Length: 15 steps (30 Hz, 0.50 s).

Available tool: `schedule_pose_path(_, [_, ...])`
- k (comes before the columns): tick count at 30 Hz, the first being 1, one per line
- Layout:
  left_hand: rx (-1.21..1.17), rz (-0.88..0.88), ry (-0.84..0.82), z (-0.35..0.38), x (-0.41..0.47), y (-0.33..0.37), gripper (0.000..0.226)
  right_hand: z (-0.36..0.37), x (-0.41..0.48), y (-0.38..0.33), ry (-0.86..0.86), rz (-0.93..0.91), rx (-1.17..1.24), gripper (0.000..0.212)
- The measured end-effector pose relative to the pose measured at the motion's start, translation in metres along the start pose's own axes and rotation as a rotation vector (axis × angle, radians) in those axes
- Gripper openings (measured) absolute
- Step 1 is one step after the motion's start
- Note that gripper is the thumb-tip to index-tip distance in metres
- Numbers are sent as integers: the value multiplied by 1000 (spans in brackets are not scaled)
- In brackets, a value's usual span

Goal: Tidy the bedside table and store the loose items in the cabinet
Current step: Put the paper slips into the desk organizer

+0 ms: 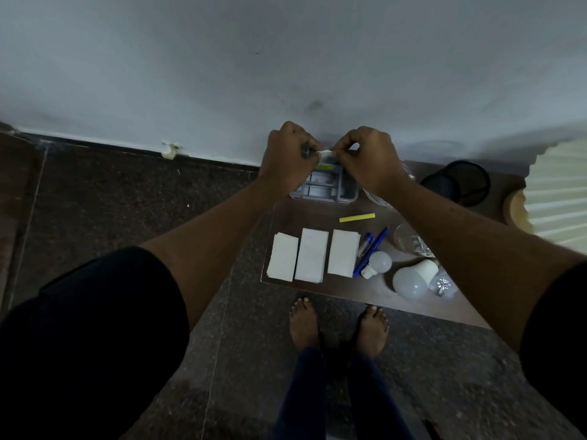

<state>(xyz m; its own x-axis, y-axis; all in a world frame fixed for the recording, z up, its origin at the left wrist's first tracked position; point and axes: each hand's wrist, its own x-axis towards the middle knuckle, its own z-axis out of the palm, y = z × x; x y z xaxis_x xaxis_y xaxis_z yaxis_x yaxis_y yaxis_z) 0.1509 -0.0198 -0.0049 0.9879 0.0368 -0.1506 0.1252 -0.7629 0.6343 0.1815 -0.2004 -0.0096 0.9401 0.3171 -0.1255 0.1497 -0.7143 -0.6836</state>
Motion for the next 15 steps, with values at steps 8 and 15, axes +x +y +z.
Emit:
schedule_pose_path(8, [40, -14, 13, 0, -1, 1, 23, 2, -1, -4, -37, -36, -28, 8])
schedule_pose_path(15, [-5, -58, 56, 1, -2, -3, 18, 1, -5, -7, -33, -92, -67, 11])
